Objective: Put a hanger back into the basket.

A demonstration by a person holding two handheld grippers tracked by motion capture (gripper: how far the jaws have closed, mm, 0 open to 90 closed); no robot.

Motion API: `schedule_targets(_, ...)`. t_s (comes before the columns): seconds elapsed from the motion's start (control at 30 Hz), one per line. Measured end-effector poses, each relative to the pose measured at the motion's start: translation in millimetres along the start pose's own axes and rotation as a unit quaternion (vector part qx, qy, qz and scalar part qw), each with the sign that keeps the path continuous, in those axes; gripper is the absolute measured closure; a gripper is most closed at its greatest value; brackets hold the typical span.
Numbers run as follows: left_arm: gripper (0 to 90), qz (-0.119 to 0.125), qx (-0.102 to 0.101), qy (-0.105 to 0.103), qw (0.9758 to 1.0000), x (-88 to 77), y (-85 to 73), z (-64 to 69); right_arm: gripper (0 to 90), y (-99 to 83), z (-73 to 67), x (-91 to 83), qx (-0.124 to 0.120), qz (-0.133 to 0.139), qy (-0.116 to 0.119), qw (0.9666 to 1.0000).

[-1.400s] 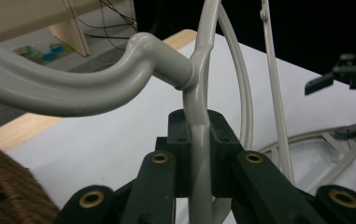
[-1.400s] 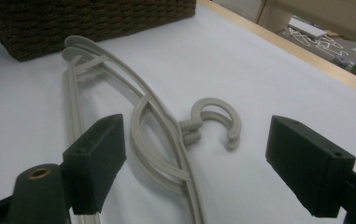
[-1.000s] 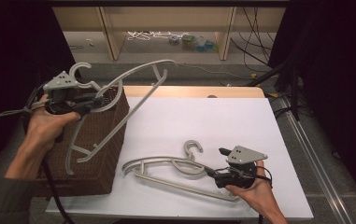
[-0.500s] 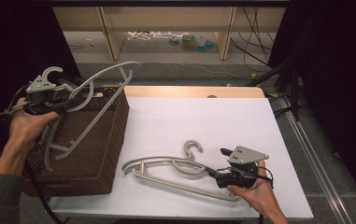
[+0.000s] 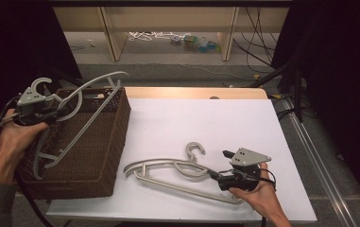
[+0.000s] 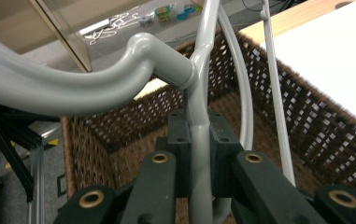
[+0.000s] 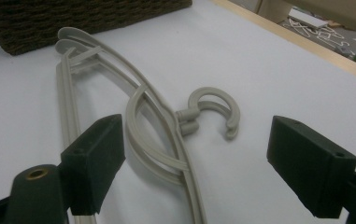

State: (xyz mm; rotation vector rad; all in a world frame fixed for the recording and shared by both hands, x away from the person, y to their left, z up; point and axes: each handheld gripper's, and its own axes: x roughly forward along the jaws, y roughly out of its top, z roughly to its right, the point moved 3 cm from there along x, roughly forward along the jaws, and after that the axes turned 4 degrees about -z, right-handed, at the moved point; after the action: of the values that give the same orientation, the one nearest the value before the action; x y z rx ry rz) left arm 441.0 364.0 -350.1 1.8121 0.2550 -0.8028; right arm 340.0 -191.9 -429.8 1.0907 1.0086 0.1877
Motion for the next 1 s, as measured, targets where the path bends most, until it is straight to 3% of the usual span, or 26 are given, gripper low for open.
schedule_targets(0.03, 81.7, 0.004, -0.009, 0.003, 0.9999, 1.7, -2.2, 0.2, 20.1, 0.1, 0.0, -0.1, 0.000, 0.000, 0.000, 1.0000)
schedule_targets(0.13, 81.7, -0.012, 0.009, 0.006, 0.9999, -0.1, -8.3, -3.3, 20.1, -1.0, 0.7, -0.1, 0.001, -0.002, -0.001, 1.0000)
schedule_targets(0.37, 81.7, -0.029, 0.017, 0.013, 0.9994, 2.7, -20.4, -7.7, 20.1, -0.4, 0.1, 0.3, 0.001, -0.002, 0.001, 1.0000)
schedule_targets(0.6, 81.6, -0.041, 0.010, 0.005, 0.9991, 8.9, -27.1, -10.1, 19.9, -0.5, 0.7, 1.1, 0.003, 0.001, -0.001, 1.0000)
schedule_targets(1.0, 81.5, -0.081, 0.014, 0.015, 0.9965, 23.3, -39.4, -12.3, 20.0, -1.4, 2.3, 0.7, 0.004, -0.003, 0.000, 1.0000)
